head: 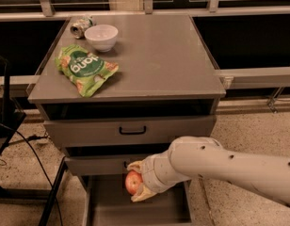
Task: Pick apple from bottom drawer and place on counter
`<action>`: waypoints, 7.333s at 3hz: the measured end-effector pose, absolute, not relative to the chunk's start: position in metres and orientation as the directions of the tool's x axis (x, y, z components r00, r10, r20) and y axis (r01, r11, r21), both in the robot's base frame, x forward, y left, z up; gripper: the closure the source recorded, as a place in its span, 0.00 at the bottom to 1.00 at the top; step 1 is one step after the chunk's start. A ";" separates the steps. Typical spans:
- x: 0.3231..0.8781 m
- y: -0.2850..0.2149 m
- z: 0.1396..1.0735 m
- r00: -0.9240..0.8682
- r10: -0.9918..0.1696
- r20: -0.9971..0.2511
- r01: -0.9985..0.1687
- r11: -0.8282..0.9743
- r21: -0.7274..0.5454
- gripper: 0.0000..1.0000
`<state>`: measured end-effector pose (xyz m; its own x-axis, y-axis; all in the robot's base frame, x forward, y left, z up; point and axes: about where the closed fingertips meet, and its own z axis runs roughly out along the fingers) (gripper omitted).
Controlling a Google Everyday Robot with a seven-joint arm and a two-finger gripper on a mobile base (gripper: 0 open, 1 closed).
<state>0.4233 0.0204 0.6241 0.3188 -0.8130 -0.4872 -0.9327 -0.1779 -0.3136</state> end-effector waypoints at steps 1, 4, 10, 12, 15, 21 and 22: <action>0.444 0.005 0.664 0.227 -0.835 -0.501 -0.952 -0.083 -0.293 1.00; 0.481 -0.015 0.752 0.045 -0.804 -0.593 -0.945 0.158 -0.287 1.00; 0.653 -0.070 0.896 -0.118 -0.461 -0.879 -0.830 0.532 -0.168 1.00; 0.687 -0.061 0.883 -0.209 -0.400 -0.892 -0.813 0.578 -0.068 1.00; 0.699 -0.055 0.858 -0.296 -0.387 -0.873 -0.811 0.584 0.016 1.00; 0.699 -0.054 0.857 -0.303 -0.389 -0.870 -0.813 0.582 0.023 0.00; 0.699 -0.054 0.857 -0.303 -0.389 -0.870 -0.813 0.582 0.023 0.00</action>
Offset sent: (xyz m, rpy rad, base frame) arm 0.0706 -0.0466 0.1446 0.0156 0.0742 -0.3548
